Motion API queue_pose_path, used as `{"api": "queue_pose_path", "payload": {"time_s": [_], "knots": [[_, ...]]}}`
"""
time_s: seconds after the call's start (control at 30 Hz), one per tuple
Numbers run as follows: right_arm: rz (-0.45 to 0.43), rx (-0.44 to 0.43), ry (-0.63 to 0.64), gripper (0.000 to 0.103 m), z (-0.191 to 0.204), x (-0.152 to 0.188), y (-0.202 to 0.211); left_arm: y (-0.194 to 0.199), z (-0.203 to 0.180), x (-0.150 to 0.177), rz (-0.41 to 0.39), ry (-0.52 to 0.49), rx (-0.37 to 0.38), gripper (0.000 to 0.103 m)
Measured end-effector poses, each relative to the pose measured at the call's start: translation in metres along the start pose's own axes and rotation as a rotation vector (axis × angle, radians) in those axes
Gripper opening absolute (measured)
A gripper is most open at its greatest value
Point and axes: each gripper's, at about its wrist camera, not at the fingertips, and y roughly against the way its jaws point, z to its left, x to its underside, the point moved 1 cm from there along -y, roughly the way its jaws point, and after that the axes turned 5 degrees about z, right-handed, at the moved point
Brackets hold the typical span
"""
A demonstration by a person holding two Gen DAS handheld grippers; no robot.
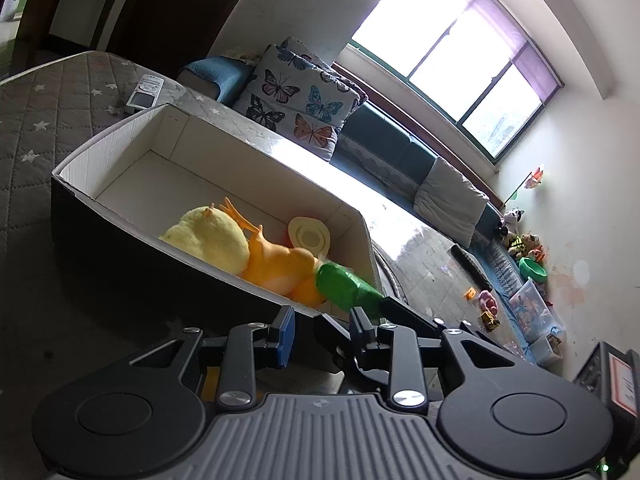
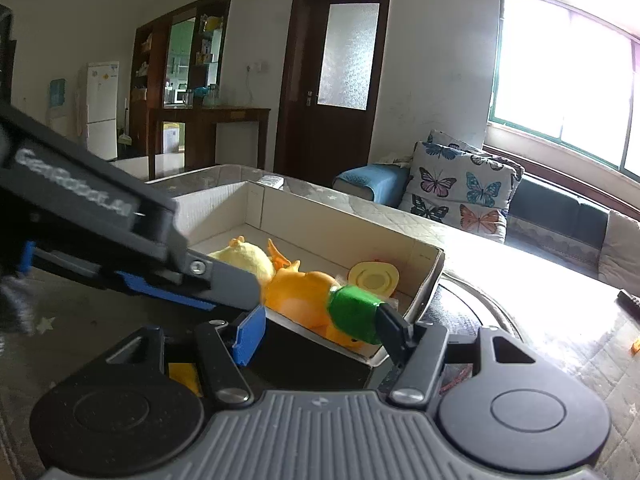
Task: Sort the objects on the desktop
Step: 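Carry the green bar into the grey box and open the left gripper, then move the left gripper down to the yellow duck figure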
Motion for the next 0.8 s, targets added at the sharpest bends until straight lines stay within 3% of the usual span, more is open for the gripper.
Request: {"api": "queue_pose_path", "payload": {"time_s": [0.37, 0.8], "knots": [[0.037, -0.052, 0.043, 0.068, 0.006, 0.002, -0.006, 0.003, 0.005, 0.001, -0.001, 0.015, -0.008, 0.033], [0.006, -0.036, 0.056, 0.069, 0.014, 0.005, 0.004, 0.003, 0.009, 0.001, 0.001, 0.018, -0.021, 0.033]]}}
